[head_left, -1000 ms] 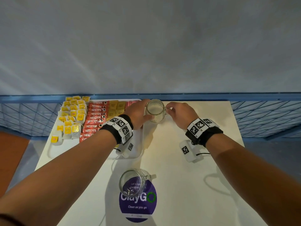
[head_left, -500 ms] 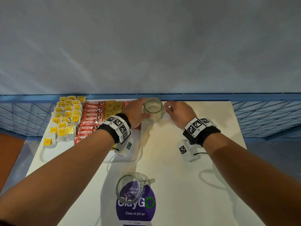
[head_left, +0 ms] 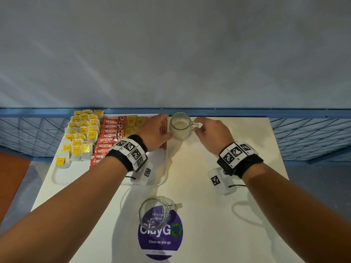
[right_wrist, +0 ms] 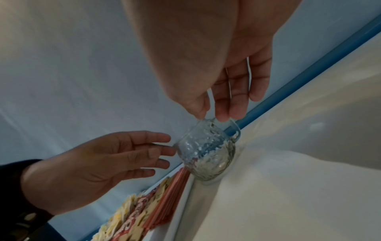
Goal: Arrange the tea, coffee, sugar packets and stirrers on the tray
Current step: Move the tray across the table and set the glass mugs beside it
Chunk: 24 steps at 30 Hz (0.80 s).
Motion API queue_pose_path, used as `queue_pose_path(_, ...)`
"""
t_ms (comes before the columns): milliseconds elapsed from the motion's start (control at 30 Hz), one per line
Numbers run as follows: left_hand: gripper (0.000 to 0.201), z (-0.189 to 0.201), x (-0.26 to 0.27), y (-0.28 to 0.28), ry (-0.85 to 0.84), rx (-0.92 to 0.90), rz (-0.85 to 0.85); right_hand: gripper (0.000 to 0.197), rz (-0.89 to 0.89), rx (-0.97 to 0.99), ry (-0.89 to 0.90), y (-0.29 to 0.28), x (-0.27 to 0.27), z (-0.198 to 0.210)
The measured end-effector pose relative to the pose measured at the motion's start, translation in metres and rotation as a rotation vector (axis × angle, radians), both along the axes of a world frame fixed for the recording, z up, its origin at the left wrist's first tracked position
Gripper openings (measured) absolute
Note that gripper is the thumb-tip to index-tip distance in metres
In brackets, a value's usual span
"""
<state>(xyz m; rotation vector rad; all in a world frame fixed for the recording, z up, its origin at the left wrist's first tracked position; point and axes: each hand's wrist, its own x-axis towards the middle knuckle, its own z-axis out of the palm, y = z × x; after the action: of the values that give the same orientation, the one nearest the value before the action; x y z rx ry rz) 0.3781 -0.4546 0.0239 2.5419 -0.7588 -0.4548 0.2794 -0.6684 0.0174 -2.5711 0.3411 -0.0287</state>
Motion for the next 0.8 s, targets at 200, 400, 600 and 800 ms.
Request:
queue_pose_path(200, 0.051, 0.022, -0.030, 0.033, 0.014, -0.110, 0.018, 0.033, 0.040, 0.228, 0.048, 0.023, -0.041, 0.022)
queue_pose_path(400, 0.049, 0.023, -0.076, 0.077, 0.093, -0.183, 0.026, 0.028, 0.114, 0.368, 0.083, 0.053, -0.091, 0.022)
queue_pose_path(600, 0.047, 0.017, -0.133, 0.121, 0.198, -0.276, 0.132, 0.025, 0.119, 0.449, 0.173, 0.081, -0.136, 0.007)
queue_pose_path(800, 0.056, 0.001, -0.181, 0.151, 0.242, -0.287, 0.201, 0.022, 0.122, 0.469, 0.232, 0.104, -0.164, -0.006)
